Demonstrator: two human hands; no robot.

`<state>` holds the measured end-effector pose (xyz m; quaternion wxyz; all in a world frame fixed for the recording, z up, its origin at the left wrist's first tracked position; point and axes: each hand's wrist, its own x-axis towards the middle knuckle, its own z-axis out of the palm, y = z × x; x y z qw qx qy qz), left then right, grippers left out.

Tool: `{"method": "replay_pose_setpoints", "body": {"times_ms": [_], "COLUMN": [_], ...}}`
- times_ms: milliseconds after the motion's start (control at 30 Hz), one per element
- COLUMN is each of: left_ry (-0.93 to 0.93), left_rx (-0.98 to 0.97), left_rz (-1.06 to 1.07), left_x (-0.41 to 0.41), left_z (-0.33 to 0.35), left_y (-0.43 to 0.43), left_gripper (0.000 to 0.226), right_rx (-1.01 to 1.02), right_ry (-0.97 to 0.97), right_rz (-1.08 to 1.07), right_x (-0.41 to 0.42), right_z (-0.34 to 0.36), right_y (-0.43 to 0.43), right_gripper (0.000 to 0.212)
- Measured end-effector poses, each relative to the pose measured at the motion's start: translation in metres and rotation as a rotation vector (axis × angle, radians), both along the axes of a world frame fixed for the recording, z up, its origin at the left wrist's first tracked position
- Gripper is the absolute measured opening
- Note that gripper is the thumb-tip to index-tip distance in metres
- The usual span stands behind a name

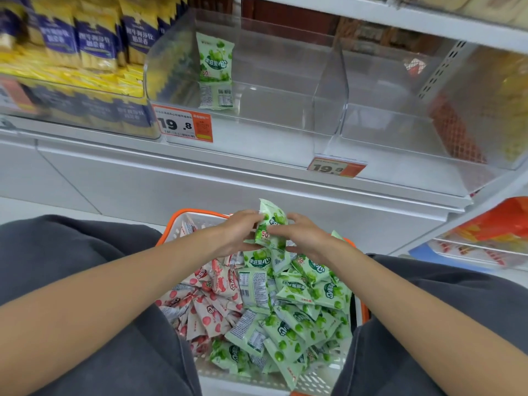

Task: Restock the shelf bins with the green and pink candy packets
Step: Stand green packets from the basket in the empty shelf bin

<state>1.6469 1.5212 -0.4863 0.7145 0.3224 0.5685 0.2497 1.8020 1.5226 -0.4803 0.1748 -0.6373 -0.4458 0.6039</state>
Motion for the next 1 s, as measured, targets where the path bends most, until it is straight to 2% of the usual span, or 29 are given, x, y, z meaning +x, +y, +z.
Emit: {"method": "replay_pose_setpoints", "body": {"times_ms": [33, 100, 167, 233, 267, 400, 433, 533, 633, 700, 800, 867, 933, 1000], "left_ry": [0.005, 0.142, 0.309, 0.396, 0.413, 0.373, 0.347, 0.296, 0.377, 0.622, 1.0, 1.142, 1.254, 1.355], "left_rx": [0.028, 0.185, 0.356, 0.467, 0.519, 0.69, 0.727, 0.834, 0.919, 0.936, 0.834, 0.732, 0.624, 0.594], "left_rz": [-0.021, -0.037, 0.029, 0.083, 0.087, 0.094, 0.084, 0.133, 0.266, 0.178, -0.106, -0.345, -0.579, -0.703], "left_x": [0.001, 0.0, -0.003, -0.008, -0.012, -0.033, -0.038, -0.055, -0.077, -0.095, -0.111, -0.111, -0.11, -0.112], "left_z": [0.002, 0.003, 0.007, 0.014, 0.019, 0.053, 0.067, 0.116, 0.154, 0.158, 0.142, 0.125, 0.106, 0.092], "left_y": [-0.001, 0.002, 0.006, 0.011, 0.014, 0.03, 0.036, 0.065, 0.11, 0.146, 0.198, 0.224, 0.244, 0.258], "left_gripper": [0.033, 0.035, 0.031, 0.037, 0.038, 0.048, 0.05, 0.037, 0.019, 0.018, 0.04, 0.052, 0.068, 0.071], "right_rx": [0.001, 0.05, 0.075, 0.066, 0.082, 0.212, 0.251, 0.339, 0.33, 0.288, 0.242, 0.221, 0.221, 0.241], "right_ry": [0.018, 0.043, 0.132, 0.215, 0.234, 0.263, 0.288, 0.406, 0.493, 0.47, 0.412, 0.355, 0.272, 0.202], "right_rz": [-0.007, -0.042, -0.102, -0.099, -0.067, 0.019, 0.016, -0.03, -0.124, -0.175, -0.262, -0.323, -0.344, -0.369], "right_x": [-0.001, -0.004, -0.008, -0.011, -0.012, -0.017, -0.017, -0.023, -0.028, -0.033, -0.045, -0.054, -0.064, -0.071], "right_z": [0.001, 0.004, 0.007, 0.014, 0.021, 0.056, 0.066, 0.11, 0.146, 0.156, 0.15, 0.137, 0.123, 0.113], "right_y": [0.001, 0.005, 0.009, 0.011, 0.013, 0.027, 0.035, 0.066, 0.111, 0.144, 0.189, 0.215, 0.236, 0.252], "right_gripper": [0.062, 0.05, 0.044, 0.026, 0.015, 0.005, 0.008, 0.015, 0.012, 0.011, 0.012, 0.018, 0.034, 0.042]}}
